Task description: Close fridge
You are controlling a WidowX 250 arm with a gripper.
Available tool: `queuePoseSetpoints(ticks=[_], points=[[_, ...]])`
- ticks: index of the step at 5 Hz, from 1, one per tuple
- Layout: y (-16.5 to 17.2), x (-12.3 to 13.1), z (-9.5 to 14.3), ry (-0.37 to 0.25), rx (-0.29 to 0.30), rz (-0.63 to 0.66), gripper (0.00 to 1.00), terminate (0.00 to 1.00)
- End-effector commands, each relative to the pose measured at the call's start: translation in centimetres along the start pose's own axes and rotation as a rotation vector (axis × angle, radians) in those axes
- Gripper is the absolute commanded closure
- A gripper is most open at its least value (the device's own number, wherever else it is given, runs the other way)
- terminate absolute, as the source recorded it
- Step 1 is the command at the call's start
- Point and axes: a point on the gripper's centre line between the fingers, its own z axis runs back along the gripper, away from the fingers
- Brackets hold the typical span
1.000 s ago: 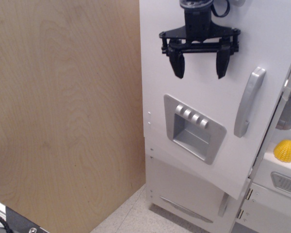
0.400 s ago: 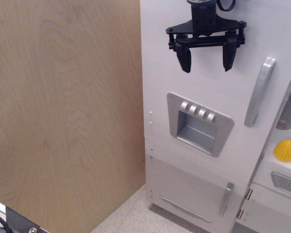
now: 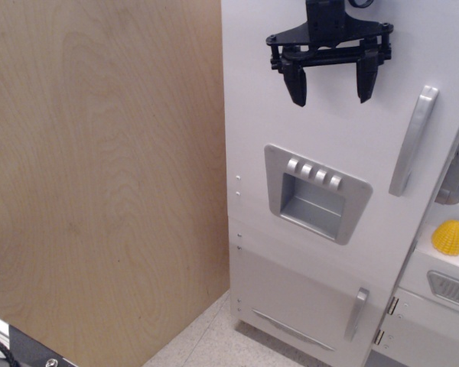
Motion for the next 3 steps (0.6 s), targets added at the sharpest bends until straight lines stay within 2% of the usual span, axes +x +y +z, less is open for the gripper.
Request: queuePoseSetpoints(ticks=[1,3], points=[[-0.31,1.94,1.93,-0.059,-0.033,0.008,0.00,0.00],[-0.54,2.33,2.33,-0.067,-0.046,0.016,0.00,0.00]])
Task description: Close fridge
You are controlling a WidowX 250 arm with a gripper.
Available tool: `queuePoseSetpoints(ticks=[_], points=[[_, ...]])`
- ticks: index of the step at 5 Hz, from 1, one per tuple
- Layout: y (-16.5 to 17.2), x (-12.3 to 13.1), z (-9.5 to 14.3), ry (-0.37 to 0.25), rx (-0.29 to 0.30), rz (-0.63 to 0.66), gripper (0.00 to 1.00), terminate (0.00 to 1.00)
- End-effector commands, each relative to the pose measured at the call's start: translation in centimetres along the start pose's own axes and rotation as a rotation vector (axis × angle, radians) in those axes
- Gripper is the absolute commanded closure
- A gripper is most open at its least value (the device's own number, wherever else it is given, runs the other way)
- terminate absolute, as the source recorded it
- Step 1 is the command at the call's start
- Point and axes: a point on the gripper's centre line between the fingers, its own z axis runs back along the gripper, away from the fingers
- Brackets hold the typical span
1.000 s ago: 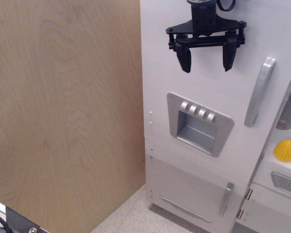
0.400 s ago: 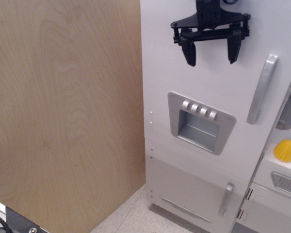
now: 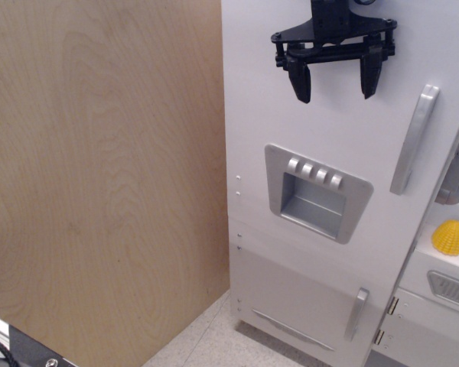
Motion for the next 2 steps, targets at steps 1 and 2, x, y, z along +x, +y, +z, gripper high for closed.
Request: queuePoseSetpoints(ticks=[1,2], points=[[-0.35,1.91,2.46,-0.069,-0.042,0.009,0.00,0.00],[-0.39,2.27,2.40,-0.074,-0.039,0.017,0.00,1.00]])
